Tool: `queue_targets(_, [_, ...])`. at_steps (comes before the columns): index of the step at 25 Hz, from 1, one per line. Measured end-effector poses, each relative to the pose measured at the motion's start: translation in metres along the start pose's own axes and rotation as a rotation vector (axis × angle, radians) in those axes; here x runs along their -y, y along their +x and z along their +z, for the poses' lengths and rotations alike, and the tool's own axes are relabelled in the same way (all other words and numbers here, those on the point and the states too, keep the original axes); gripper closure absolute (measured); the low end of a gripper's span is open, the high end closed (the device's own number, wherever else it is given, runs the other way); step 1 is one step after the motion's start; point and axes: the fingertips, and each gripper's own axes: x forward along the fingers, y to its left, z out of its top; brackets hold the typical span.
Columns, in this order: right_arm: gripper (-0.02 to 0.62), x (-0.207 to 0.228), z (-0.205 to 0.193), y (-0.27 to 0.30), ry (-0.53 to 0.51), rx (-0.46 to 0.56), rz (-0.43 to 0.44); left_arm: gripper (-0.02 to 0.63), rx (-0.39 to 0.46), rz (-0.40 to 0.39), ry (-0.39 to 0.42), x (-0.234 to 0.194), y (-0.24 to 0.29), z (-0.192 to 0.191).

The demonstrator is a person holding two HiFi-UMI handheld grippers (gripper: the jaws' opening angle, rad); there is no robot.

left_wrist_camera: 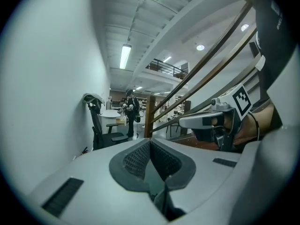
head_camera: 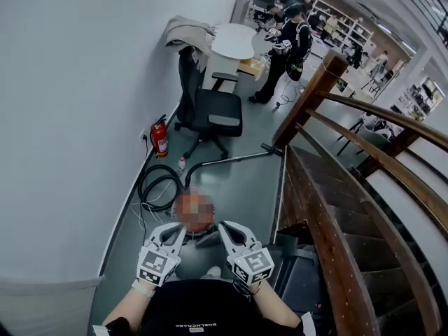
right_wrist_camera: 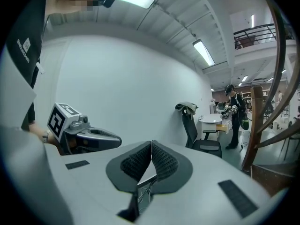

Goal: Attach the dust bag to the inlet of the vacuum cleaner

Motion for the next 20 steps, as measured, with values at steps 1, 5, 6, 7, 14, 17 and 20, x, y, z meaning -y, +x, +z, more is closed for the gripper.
queue_targets(1, [0.569,-0.001,0.003,0.0,-0.003,0.004,0.003,0.592,0.004,-0.001,-0.003,0.0,-0.001,0.002])
queue_targets(5, [0.569,-0.002,0.011,0.0,-0.005,0.015,0.003,0.592,0.026,-0.009,-0.019,-0.001,-0.003,0.007])
queue_targets(6, [0.569,-0.002,0.013,0.0,-0.005,0.019,0.003,0.592,0.038,-0.01,-0.025,-0.001,-0.003,0.01])
queue_targets(7, [0.569,-0.001,0.014,0.0,-0.005,0.023,0.004,0.592,0.055,-0.014,-0.034,-0.001,-0.004,0.014])
queue_targets(14, [0.569,0.001,0.018,0.004,-0.024,0.037,-0.002,0.592,0.137,-0.055,-0.073,0.002,-0.008,0.032])
queue_targets(17, [0.569,0.001,0.017,0.008,-0.024,0.035,0.002,0.592,0.15,-0.05,-0.109,-0.003,-0.007,0.036])
queue_targets(20, [0.569,0.001,0.016,0.01,-0.021,0.034,0.003,0.592,0.15,-0.054,-0.106,-0.003,-0.006,0.035])
